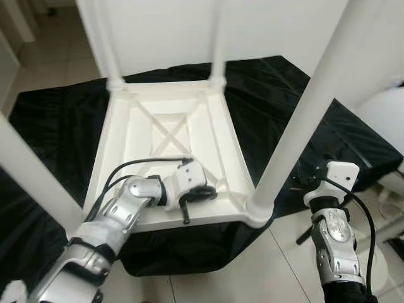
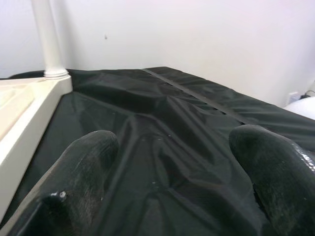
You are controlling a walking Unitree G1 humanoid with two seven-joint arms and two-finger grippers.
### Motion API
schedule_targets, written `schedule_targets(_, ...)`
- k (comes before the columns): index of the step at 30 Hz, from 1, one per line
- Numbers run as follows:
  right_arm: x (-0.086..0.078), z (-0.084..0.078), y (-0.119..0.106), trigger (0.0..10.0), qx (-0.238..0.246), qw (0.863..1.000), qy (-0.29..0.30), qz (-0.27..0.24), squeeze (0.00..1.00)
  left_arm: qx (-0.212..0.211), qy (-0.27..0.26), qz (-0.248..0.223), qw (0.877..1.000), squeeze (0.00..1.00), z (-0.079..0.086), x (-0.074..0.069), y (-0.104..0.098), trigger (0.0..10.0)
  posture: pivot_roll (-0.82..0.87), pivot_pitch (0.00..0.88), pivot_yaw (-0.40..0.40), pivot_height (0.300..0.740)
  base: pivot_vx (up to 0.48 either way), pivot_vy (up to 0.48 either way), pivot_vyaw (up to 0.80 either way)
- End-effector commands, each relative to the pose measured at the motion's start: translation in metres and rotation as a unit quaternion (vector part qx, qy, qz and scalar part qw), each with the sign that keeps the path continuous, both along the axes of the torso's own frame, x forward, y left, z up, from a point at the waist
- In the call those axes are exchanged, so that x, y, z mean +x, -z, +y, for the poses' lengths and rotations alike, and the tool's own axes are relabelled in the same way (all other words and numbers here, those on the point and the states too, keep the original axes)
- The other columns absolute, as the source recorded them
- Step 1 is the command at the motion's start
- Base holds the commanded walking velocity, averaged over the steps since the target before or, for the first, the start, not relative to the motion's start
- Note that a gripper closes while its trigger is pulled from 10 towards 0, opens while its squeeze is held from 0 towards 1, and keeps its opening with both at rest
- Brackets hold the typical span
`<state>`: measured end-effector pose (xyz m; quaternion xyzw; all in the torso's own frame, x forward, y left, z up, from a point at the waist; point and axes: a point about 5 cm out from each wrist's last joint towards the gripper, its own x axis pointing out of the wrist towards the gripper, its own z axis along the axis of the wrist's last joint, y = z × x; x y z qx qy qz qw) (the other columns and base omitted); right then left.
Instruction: Building children table
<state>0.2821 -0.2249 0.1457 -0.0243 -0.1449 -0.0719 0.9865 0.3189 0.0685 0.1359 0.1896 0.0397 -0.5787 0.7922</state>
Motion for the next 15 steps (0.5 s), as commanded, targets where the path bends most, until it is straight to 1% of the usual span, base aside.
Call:
schedule_targets(1, -0.001, 0.002, 0.001, 10.0, 0.002, 1.000, 0.001, 0.003, 0.00, -0.037, -0.161, -0.065, 0.984, 1.00, 0.013, 0.020, -0.015, 10.0, -0.10, 0.043, 0.047, 0.740, 0.000, 0.000, 0.00)
schedule_targets(3, -0.001, 0.002, 0.001, 10.0, 0.003, 1.000, 0.001, 0.004, 0.00, -0.034, -0.161, -0.070, 0.984, 1.00, 0.013, 0.020, -0.015, 10.0, -0.10, 0.044, 0.048, 0.740, 0.000, 0.000, 0.00)
schedule_targets(4, -0.003, 0.002, 0.002, 10.0, 0.004, 1.000, 0.001, 0.004, 0.00, -0.026, -0.159, -0.076, 0.984, 0.64, 0.012, 0.020, -0.016, 10.0, -0.10, 0.044, 0.048, 0.740, 0.000, 0.000, 0.00)
schedule_targets(5, -0.004, 0.003, 0.003, 10.0, 0.003, 1.000, 0.000, 0.007, 0.00, -0.022, -0.162, -0.091, 0.982, 0.00, 0.012, 0.020, -0.017, 10.0, -0.10, 0.044, 0.048, 0.740, 0.000, 0.000, 0.00)
schedule_targets(7, -0.004, 0.003, 0.003, 10.0, 0.003, 1.000, 0.000, 0.007, 0.00, -0.022, -0.162, -0.091, 0.982, 0.00, 0.012, 0.020, -0.017, 10.0, -0.10, 0.044, 0.048, 0.740, 0.000, 0.000, 0.00)
schedule_targets(10, -0.010, 0.003, 0.006, 10.0, 0.010, 1.000, -0.017, 0.011, 0.00, -0.024, -0.171, -0.104, 0.979, 0.00, 0.011, 0.018, -0.020, 10.0, -0.10, 0.044, 0.047, 0.740, 0.000, 0.000, 0.00)
schedule_targets(15, -0.012, 0.002, 0.007, 10.0, 0.011, 1.000, -0.024, 0.013, 0.00, -0.026, -0.176, -0.106, 0.978, 0.00, 0.011, 0.018, -0.021, 10.0, -0.10, 0.044, 0.047, 0.740, 0.000, 0.000, 0.00)
